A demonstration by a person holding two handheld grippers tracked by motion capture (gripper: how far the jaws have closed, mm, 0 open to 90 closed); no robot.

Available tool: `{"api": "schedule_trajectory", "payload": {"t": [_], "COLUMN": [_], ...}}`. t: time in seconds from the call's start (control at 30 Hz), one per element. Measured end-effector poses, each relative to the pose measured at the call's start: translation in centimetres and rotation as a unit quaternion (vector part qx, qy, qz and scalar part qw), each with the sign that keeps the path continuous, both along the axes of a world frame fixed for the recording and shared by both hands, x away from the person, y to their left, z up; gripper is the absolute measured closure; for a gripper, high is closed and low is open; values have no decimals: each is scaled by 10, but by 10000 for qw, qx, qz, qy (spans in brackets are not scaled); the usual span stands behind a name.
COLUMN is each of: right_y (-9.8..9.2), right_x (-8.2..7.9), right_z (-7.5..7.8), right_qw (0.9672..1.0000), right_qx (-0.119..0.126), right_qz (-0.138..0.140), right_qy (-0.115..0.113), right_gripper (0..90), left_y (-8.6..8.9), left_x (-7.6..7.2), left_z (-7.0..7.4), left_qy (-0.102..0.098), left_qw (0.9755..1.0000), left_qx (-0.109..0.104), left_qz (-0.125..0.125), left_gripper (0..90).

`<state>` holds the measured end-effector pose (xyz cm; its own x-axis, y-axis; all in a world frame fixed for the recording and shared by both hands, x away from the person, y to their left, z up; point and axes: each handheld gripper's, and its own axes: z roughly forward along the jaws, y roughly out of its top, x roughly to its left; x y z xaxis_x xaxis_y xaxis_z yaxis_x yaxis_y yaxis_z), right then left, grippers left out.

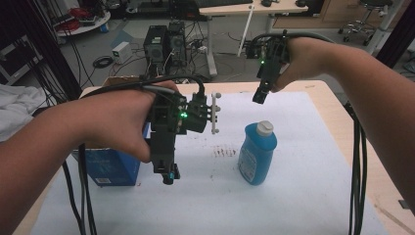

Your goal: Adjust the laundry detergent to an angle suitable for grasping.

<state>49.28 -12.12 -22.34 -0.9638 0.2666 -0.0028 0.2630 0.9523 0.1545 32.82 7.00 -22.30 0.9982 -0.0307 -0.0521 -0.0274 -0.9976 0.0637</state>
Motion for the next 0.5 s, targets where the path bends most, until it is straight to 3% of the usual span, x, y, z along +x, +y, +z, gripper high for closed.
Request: {"api": "schedule_trajectory", "payload": {"t": [0.5], "right_y": [-2], "right_x": [-3], "right_z": [1], "right_qw": [10000], "right_qx": [44], "right_qz": [71], "right_qy": [-43], "right_gripper": [11], "left_y": [-3], "left_x": [0], "left_z": [-2], "left_qy": [13], "left_qw": [9999], "left_qx": [12], "left_qz": [120], "left_gripper": [17]}}
